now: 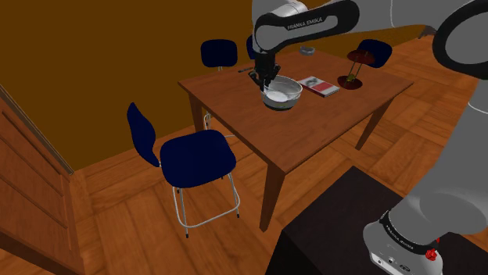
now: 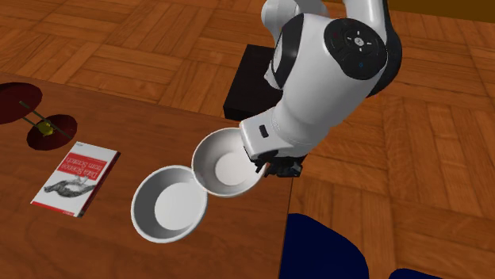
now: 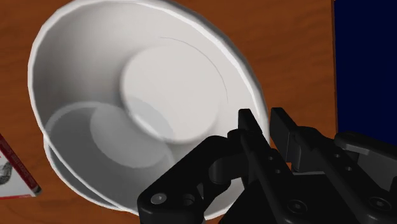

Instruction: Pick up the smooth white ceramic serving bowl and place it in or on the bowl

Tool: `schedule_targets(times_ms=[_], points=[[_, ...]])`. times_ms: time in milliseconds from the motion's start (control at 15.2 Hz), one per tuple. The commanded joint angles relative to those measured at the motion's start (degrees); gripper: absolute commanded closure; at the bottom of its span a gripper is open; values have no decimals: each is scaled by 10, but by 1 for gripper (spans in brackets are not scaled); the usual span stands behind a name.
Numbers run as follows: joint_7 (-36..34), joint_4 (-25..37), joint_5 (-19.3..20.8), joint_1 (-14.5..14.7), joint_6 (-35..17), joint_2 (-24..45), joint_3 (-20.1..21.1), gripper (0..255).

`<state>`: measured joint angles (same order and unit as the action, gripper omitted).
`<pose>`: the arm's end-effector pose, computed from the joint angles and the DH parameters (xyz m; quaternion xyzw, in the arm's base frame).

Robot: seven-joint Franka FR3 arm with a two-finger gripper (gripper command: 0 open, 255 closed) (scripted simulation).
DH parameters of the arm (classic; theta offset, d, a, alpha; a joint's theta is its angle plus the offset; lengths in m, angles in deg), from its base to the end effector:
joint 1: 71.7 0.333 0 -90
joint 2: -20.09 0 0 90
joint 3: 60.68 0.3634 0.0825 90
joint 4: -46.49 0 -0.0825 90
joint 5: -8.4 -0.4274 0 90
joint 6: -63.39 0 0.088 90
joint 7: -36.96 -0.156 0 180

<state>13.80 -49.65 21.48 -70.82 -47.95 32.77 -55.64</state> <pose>0.6864 0.0414 0.4605 0.9887 -0.1117 0.0463 0.0887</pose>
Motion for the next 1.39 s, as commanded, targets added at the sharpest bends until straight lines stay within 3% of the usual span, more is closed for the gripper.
schedule_targets(times_ms=[0, 330, 594, 792, 858, 1320], points=[[19, 35, -2, -9, 10, 21, -6, 255], [75, 157, -8, -38, 47, 96, -23, 255], [120, 290, -15, -60, 93, 176, -33, 255], [154, 438, -21, -76, 150, 261, -39, 255], [174, 564, -24, -82, 202, 333, -43, 255], [160, 439, -22, -86, 119, 291, -41, 255]])
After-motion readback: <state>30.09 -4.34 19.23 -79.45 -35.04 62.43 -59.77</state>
